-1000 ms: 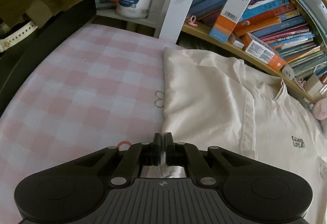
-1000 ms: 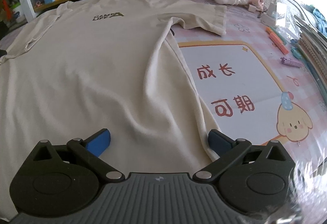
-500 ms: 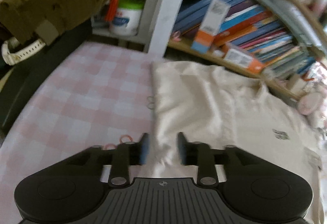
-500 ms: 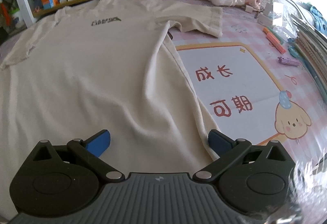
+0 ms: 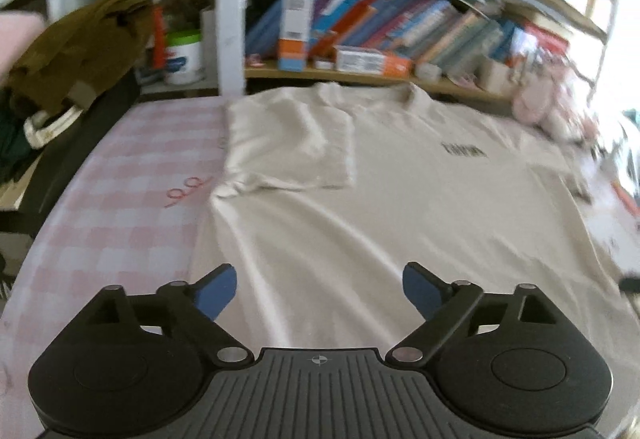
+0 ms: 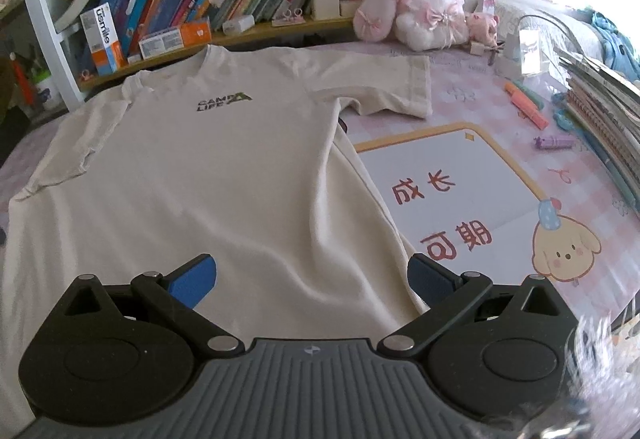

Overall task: Fold clothes
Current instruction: 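Grasp the sleeve nearest the right gripper with the right gripper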

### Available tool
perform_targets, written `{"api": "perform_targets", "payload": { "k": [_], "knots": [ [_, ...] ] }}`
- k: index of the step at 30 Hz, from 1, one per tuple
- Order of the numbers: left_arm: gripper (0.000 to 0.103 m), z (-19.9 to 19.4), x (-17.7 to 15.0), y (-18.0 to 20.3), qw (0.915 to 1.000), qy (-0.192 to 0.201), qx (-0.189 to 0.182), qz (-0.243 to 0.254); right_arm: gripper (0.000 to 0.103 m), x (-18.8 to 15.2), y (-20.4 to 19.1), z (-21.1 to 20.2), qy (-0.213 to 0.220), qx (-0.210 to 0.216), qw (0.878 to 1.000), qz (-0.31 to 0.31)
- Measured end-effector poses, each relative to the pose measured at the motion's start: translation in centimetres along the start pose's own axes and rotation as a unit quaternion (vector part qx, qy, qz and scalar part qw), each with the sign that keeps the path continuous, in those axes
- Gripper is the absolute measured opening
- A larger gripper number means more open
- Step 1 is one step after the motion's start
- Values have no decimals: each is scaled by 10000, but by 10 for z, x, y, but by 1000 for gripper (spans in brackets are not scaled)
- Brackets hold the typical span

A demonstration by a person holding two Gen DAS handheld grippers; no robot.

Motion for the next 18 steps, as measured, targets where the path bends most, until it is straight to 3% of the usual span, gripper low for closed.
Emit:
{"api": "perform_targets", "payload": {
  "k": [9,18],
  "knots": [
    [93,-9,-22,52,9966,-247,-604,500,103,6,11,2,-27,-94,9999,119],
    [93,1,-21,64,9984,-354,-202,388,101,17,35,28,-154,110,9988,458]
  ]
}}
Point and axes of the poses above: each gripper's, at about its wrist camera, not at the fingertips, and z roughly the way its jaws point, y to its right, x to its top, the point moved 9 cm from there along z, roughly the way its jaws point, and after that the axes turned 12 degrees about y, right-handed, at the moved point
